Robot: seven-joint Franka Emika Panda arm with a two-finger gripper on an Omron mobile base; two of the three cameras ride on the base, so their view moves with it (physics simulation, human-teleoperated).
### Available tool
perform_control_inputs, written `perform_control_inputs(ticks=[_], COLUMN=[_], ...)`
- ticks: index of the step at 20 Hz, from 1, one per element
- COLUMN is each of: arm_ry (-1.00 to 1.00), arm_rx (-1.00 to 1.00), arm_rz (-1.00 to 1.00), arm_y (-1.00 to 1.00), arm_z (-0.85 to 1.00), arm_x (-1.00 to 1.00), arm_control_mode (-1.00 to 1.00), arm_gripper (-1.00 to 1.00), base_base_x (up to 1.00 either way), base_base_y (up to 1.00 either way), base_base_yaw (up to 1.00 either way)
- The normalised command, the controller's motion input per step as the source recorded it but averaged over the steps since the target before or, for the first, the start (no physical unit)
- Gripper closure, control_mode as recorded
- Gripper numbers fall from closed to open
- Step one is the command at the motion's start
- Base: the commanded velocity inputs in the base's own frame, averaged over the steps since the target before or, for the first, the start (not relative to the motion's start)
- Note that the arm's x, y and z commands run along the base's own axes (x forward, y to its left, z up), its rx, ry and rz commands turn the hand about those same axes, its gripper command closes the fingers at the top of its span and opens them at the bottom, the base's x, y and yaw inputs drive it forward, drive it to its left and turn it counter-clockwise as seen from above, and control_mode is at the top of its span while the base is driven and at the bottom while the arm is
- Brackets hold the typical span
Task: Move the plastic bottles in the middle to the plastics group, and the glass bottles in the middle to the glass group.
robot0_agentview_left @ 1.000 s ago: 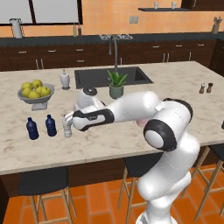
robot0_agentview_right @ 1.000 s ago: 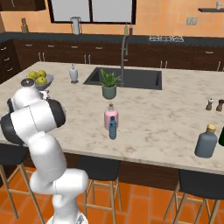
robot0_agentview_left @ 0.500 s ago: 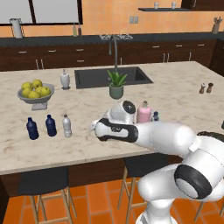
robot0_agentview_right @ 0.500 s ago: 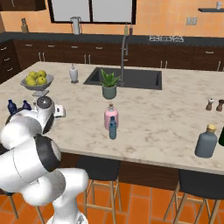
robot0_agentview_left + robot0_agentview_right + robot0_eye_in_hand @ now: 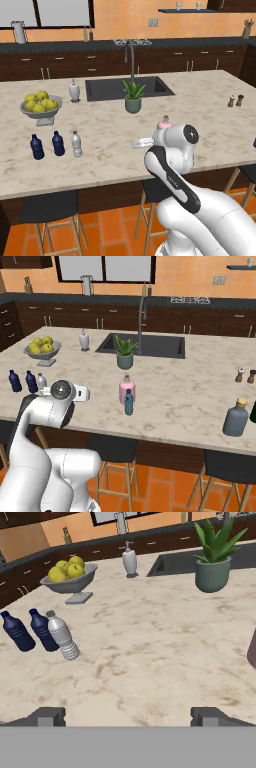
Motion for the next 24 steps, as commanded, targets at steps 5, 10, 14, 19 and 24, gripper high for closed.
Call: perform_control_inputs(ticks=[5,10,14,19,24], arm_ry=[0.24,0.37,0.35,0.20,0.00], arm_rx=[-0.08,-0.16,-0.16,-0.11,0.00], arm_rz=[-0.12,-0.10,-0.01,0.00,0.00], arm_y=[-0.80,-0.73,-0.82,-0.64,-0.30], arm_z=[0.67,0.35,0.08,-0.02,-0.25], arm_x=[-0.13,0.01,0.08,0.03,0.08], arm_control_mode=[-1.00,-1.00,-1.00,-1.00,-1.00], arm_gripper=[-1.00,-1.00,-1.00,-1.00,-1.00], base_base_x=[0.00,0.00,0.00,0.00,0.00], base_base_y=[0.00,0.00,0.00,0.00,0.00], base_base_yaw=[0.00,0.00,0.00,0.00,0.00])
